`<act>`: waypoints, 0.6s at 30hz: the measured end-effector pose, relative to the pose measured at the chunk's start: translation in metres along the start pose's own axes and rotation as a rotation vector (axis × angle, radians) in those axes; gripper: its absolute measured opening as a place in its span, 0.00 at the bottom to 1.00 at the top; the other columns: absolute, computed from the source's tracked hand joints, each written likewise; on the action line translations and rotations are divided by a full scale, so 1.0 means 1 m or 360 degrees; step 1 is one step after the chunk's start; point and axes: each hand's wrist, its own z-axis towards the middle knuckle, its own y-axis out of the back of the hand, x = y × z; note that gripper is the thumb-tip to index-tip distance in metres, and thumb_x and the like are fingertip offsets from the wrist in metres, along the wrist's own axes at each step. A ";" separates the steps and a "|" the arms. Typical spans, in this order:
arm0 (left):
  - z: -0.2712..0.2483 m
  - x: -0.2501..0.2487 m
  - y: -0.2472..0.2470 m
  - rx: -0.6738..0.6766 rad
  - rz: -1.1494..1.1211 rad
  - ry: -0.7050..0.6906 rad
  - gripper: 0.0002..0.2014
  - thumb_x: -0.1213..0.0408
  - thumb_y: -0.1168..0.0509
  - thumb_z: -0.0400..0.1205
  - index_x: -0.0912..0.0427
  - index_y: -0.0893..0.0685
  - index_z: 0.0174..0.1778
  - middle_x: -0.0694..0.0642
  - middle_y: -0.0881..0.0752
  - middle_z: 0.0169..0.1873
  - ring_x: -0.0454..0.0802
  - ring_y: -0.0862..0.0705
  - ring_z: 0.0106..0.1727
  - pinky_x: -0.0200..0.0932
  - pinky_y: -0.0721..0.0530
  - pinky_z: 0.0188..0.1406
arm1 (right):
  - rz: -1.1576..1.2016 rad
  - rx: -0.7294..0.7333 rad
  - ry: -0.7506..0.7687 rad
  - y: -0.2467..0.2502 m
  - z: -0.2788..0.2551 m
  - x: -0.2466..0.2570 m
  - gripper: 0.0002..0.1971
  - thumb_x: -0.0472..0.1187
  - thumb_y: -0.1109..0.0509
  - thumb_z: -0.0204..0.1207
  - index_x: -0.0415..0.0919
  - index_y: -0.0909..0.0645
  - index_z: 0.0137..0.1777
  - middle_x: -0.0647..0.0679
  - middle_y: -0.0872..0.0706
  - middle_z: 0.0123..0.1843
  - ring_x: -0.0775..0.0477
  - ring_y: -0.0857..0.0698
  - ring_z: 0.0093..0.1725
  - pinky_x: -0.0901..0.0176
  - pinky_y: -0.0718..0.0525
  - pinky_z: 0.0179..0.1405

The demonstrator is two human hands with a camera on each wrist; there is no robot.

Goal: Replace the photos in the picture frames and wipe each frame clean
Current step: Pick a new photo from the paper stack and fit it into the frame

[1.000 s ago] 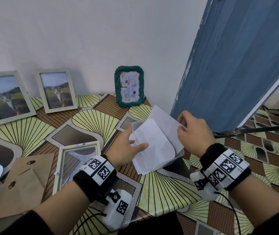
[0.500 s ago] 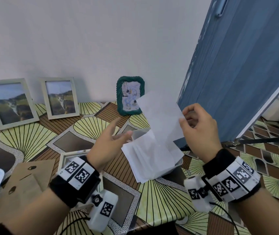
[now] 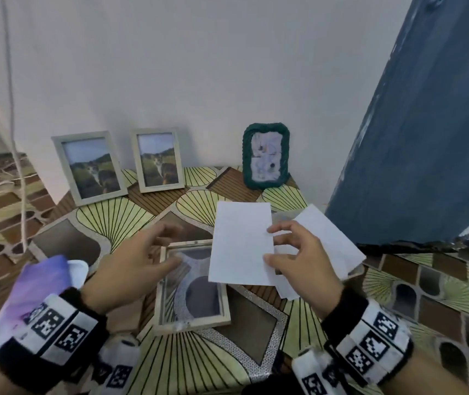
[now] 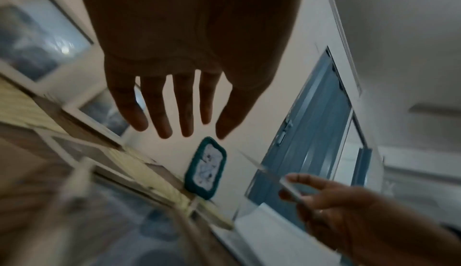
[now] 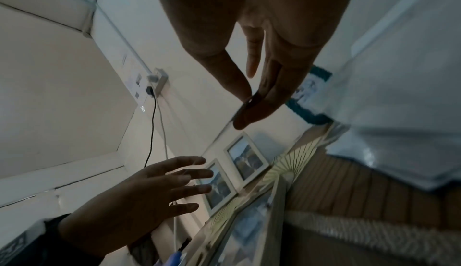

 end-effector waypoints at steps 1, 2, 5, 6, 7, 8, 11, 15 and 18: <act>-0.007 0.009 0.002 0.0046 0.0224 -0.0026 0.22 0.50 0.28 0.77 0.36 0.23 0.65 0.34 0.18 0.62 0.33 0.20 0.62 0.48 0.18 0.63 | -0.0014 0.0056 -0.0047 -0.008 0.000 -0.002 0.17 0.28 0.26 0.71 0.50 0.16 0.54 0.52 0.14 0.53 0.54 0.11 0.51 0.56 0.10 0.46; -0.014 0.015 0.004 0.0093 0.0420 -0.0069 0.25 0.47 0.28 0.76 0.38 0.25 0.70 0.36 0.20 0.66 0.35 0.22 0.65 0.49 0.21 0.67 | -0.0001 0.0117 -0.0107 -0.014 0.000 -0.005 0.16 0.28 0.26 0.72 0.47 0.14 0.53 0.50 0.14 0.53 0.54 0.13 0.52 0.55 0.11 0.49; -0.026 0.027 0.010 0.0233 0.0693 -0.0271 0.34 0.42 0.29 0.75 0.47 0.26 0.76 0.44 0.20 0.70 0.41 0.23 0.70 0.48 0.27 0.72 | 0.0198 0.0323 -0.0328 -0.032 0.001 -0.008 0.13 0.26 0.27 0.73 0.39 0.13 0.54 0.44 0.16 0.48 0.53 0.15 0.44 0.63 0.16 0.39; -0.028 0.029 0.011 0.0274 0.0711 -0.0319 0.36 0.41 0.30 0.73 0.48 0.27 0.77 0.44 0.20 0.71 0.41 0.24 0.71 0.48 0.28 0.73 | 0.0272 0.0378 -0.0406 -0.036 0.002 -0.009 0.12 0.26 0.28 0.74 0.37 0.13 0.55 0.41 0.14 0.50 0.51 0.14 0.45 0.63 0.16 0.39; -0.029 0.030 0.011 0.0314 0.0713 -0.0333 0.38 0.40 0.31 0.72 0.47 0.29 0.79 0.42 0.23 0.72 0.40 0.26 0.73 0.49 0.31 0.75 | 0.0326 0.0421 -0.0469 -0.041 0.004 -0.010 0.11 0.26 0.29 0.75 0.35 0.14 0.55 0.39 0.13 0.53 0.47 0.13 0.48 0.62 0.15 0.41; -0.031 0.030 0.011 0.0355 0.0710 -0.0314 0.40 0.37 0.33 0.72 0.44 0.33 0.80 0.40 0.26 0.74 0.39 0.31 0.76 0.50 0.35 0.77 | 0.0357 0.0454 -0.0515 -0.044 0.005 -0.010 0.11 0.25 0.29 0.75 0.33 0.14 0.55 0.37 0.13 0.56 0.45 0.12 0.50 0.60 0.14 0.43; -0.036 0.032 0.009 0.0381 0.0688 -0.0280 0.39 0.35 0.40 0.74 0.40 0.39 0.83 0.35 0.35 0.77 0.35 0.40 0.78 0.44 0.45 0.79 | 0.0375 0.0502 -0.0570 -0.054 0.009 -0.008 0.10 0.23 0.31 0.75 0.28 0.16 0.55 0.34 0.12 0.56 0.44 0.12 0.48 0.61 0.13 0.40; -0.030 0.033 0.007 0.0447 0.0620 -0.0241 0.30 0.39 0.47 0.80 0.47 0.26 0.77 0.41 0.26 0.76 0.41 0.32 0.78 0.47 0.39 0.81 | 0.0401 0.0735 -0.0605 -0.061 0.012 -0.001 0.06 0.32 0.33 0.82 0.31 0.15 0.50 0.42 0.10 0.38 0.44 0.10 0.39 0.58 0.11 0.37; -0.022 0.040 0.007 0.0598 0.0787 -0.0114 0.32 0.32 0.56 0.80 0.41 0.26 0.75 0.36 0.24 0.72 0.38 0.30 0.75 0.52 0.37 0.77 | -0.0007 0.0776 -0.0414 -0.061 0.017 0.001 0.13 0.45 0.33 0.83 0.35 0.14 0.45 0.52 0.15 0.30 0.48 0.15 0.33 0.58 0.18 0.31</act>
